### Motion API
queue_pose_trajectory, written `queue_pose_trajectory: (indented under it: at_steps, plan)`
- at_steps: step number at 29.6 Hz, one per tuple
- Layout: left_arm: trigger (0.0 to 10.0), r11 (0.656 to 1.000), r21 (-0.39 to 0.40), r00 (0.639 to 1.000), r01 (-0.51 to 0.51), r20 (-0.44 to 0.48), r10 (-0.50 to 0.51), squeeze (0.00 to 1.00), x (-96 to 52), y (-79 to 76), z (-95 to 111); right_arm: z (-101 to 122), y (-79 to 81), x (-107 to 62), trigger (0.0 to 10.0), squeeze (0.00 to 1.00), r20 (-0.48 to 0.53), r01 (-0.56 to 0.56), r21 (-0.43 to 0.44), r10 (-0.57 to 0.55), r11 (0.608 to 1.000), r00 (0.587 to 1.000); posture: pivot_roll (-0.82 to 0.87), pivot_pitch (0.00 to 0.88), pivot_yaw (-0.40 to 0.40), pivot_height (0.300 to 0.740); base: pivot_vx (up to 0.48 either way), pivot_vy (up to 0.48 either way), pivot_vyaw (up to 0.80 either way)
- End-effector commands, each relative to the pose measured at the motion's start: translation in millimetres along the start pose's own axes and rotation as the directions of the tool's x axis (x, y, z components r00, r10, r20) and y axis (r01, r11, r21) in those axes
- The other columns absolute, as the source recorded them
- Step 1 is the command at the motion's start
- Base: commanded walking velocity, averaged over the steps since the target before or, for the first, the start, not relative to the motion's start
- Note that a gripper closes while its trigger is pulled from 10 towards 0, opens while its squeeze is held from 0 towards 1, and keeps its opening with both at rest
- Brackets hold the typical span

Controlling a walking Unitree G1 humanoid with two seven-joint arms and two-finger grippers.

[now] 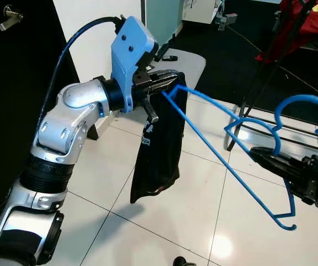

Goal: Hang hanger

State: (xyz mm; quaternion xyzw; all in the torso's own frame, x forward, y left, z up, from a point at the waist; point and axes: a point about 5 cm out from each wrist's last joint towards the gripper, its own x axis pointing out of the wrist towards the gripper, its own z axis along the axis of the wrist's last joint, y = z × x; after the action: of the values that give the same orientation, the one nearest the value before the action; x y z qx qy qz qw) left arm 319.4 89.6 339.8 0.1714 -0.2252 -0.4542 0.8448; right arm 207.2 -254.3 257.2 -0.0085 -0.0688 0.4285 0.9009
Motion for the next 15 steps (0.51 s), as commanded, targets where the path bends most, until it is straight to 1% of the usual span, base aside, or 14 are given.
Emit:
queue_pose_trajectory:
  at_steps: [1,3,6,8,9,10,12,15]
  plan:
    - [10.0,0.999,0.040,0.999,0.032,-0.009,-0.032,0.00,-1.5,-5.2,0.1,9.1,-0.5,-2.6,10.0,0.00,0.062,0.001,-0.005,0.000,1.000,0.998,-0.04,0.192,0.024,0.740,0.000,0.000,0.00]
    - [10.0,0.998,0.050,0.999,0.035,-0.007,-0.035,0.00,-1.8,-5.8,0.4,9.1,-1.6,-3.5,10.0,0.00,0.064,0.006,-0.007,-0.006,1.000,0.998,-0.04,0.192,0.024,0.740,0.000,0.000,0.00]
    - [10.0,0.997,0.065,0.999,0.050,0.004,-0.051,0.00,-2.1,-7.8,2.5,6.0,-5.1,-4.9,10.0,0.00,0.041,0.033,-0.015,-0.032,0.999,0.999,-0.04,0.193,0.022,0.740,0.000,0.000,0.00]
    - [10.0,0.996,0.061,0.998,0.059,0.036,-0.061,0.00,-2.0,-9.8,7.4,0.5,-8.6,-6.0,10.0,0.00,0.000,0.060,-0.019,-0.060,0.998,0.998,-0.04,0.193,0.020,0.740,0.000,0.000,0.00]
    - [10.0,0.996,0.061,0.998,0.059,0.036,-0.061,0.00,-2.0,-9.8,7.4,0.5,-8.6,-6.0,10.0,0.00,0.000,0.060,-0.019,-0.060,0.998,0.998,-0.04,0.193,0.020,0.740,0.000,0.000,0.00]
    - [10.0,0.996,0.052,0.994,0.074,0.074,-0.078,0.00,-1.5,-12.5,12.3,-3.6,-10.2,-6.5,10.0,0.00,-0.031,0.071,-0.018,-0.072,0.997,0.997,-0.04,0.193,0.018,0.740,0.000,0.000,0.00]
    - [10.0,0.993,0.051,0.988,0.102,0.108,-0.107,0.00,-0.5,-16.0,15.6,-8.9,-11.6,-5.9,10.0,0.00,-0.073,0.075,-0.019,-0.076,0.997,0.994,-0.04,0.193,0.017,0.740,0.000,0.000,0.00]
    - [10.0,0.993,0.051,0.987,0.109,0.114,-0.114,0.00,-0.2,-16.7,16.2,-10.2,-11.9,-5.7,10.0,0.00,-0.084,0.076,-0.020,-0.077,0.997,0.993,-0.04,0.193,0.017,0.740,0.000,0.000,0.00]
